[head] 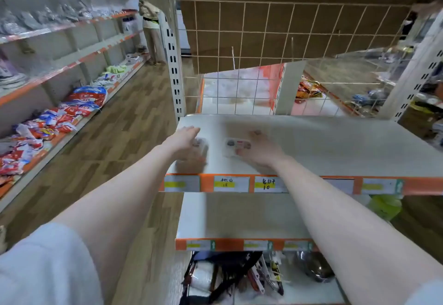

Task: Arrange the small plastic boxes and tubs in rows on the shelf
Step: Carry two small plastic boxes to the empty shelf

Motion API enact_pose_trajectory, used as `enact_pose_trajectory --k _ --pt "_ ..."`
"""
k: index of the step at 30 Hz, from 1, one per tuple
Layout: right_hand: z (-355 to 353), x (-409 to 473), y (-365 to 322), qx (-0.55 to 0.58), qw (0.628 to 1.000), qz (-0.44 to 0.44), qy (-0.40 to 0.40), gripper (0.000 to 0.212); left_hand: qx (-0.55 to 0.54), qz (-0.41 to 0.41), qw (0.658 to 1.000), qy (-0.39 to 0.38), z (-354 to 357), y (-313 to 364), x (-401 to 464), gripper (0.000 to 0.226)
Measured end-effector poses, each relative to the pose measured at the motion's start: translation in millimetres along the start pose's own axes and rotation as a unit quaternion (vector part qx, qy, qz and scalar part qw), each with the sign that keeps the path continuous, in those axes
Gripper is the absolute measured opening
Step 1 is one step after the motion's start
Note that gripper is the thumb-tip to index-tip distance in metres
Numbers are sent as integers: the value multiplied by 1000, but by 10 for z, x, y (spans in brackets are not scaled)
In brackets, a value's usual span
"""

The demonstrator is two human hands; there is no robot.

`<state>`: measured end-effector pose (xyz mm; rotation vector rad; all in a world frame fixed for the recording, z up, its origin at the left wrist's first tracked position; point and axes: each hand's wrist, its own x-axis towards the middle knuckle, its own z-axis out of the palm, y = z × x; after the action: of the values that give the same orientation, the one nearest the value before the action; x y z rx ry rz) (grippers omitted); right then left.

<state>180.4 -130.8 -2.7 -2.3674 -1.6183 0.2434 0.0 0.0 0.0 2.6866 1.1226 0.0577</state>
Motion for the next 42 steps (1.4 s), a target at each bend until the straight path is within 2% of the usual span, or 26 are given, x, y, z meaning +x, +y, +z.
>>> enact_pose_trajectory --k 8,11,13,15,17,19,21,25,29,38,42 --pt "126 24 -23 35 999 -2 -25 56 40 14 999 -14 68 -52 60 62" --pt "154 41 -5 35 999 -5 -21 57 59 16 997 -45 34 -85 102 50" --pt "160 49 8 34 999 -9 -12 54 29 1 998 -64 -2 -111 97 41" --pt "163 53 15 33 999 -8 -6 50 -11 -21 996 -87 -63 -140 64 43" --pt "162 53 9 33 999 -8 -6 47 0 -24 992 -123 -130 -176 42 48" --pt "167 55 5 30 999 -9 -3 46 28 -20 991 -132 -161 -203 46 66" --pt "159 48 0 22 1000 -6 -2 45 43 -11 992 -116 -161 -203 51 69" --pt "133 39 -2 13 1000 1 -11 47 61 19 995 -73 -110 -186 79 44" --pt "137 20 -8 9 1000 -5 -13 57 29 16 999 -36 -54 -128 50 36" --pt "72 13 -63 -1 1000 -5 -30 33 0 -19 1000 -16 18 -98 -49 64" --pt "7 -44 -92 4 999 -12 -30 47 -18 -25 1000 -6 19 -84 -147 66"
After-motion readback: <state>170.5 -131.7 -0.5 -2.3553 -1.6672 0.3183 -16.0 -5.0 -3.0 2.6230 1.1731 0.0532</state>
